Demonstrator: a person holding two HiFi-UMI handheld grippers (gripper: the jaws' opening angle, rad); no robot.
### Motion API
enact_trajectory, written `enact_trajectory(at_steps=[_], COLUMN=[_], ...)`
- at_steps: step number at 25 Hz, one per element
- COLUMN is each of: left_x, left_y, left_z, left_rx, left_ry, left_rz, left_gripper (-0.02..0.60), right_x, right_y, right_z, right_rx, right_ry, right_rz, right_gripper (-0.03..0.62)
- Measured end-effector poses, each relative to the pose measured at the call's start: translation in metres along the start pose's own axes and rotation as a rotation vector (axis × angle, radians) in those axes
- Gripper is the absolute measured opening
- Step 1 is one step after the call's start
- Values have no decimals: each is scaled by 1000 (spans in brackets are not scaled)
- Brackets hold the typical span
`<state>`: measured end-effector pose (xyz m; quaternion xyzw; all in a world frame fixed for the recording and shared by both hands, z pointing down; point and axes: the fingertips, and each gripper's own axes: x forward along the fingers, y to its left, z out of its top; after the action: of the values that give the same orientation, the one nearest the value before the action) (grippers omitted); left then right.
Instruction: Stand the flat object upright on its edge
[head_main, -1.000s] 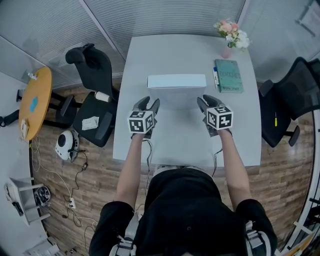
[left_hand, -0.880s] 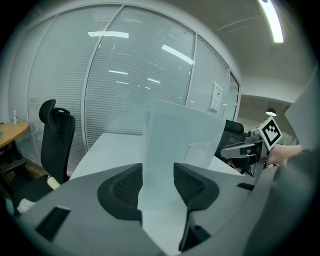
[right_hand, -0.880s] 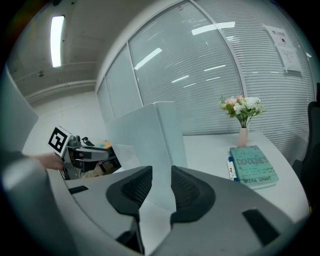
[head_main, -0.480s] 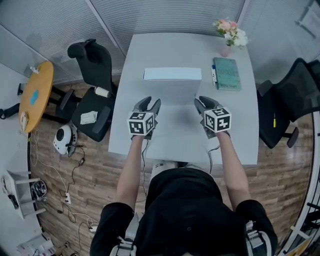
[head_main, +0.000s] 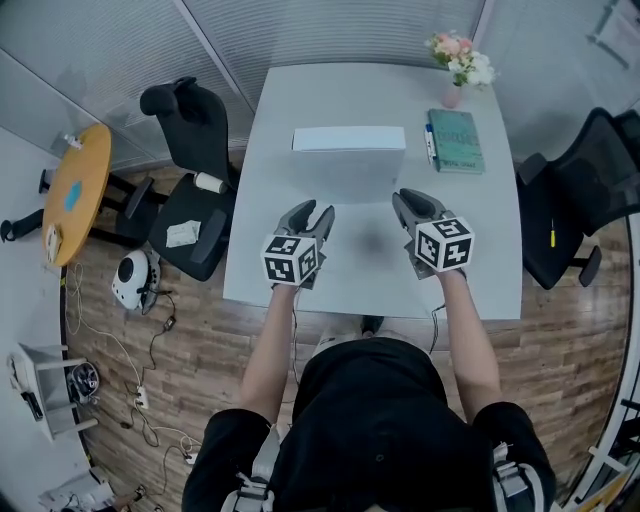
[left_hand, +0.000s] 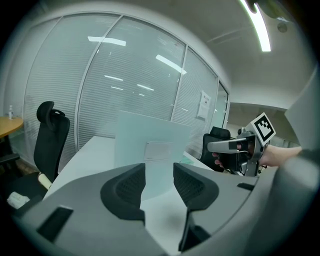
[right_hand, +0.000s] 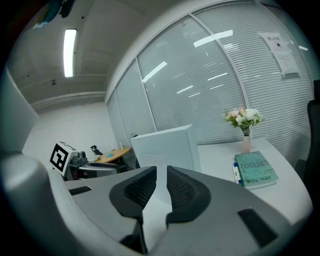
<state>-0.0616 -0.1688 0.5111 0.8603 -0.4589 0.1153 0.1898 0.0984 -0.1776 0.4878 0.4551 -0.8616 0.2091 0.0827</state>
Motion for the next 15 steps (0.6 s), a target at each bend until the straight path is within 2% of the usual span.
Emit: enact_trajectory(at_steps=[9,15], left_x=[-55,-95], left_y=[-19,-28], left_z=[10,2], left_rx=[52,55], left_ry=[-51,-77], left_rz=[-53,-73], left_gripper=[167,126], right_x=[-42,-73], right_y=[43,86], right_z=[-14,-32], right_rx=[25,6], right_ry=[-19,-31], right_rz=[-70,-102], right_gripper=[48,21])
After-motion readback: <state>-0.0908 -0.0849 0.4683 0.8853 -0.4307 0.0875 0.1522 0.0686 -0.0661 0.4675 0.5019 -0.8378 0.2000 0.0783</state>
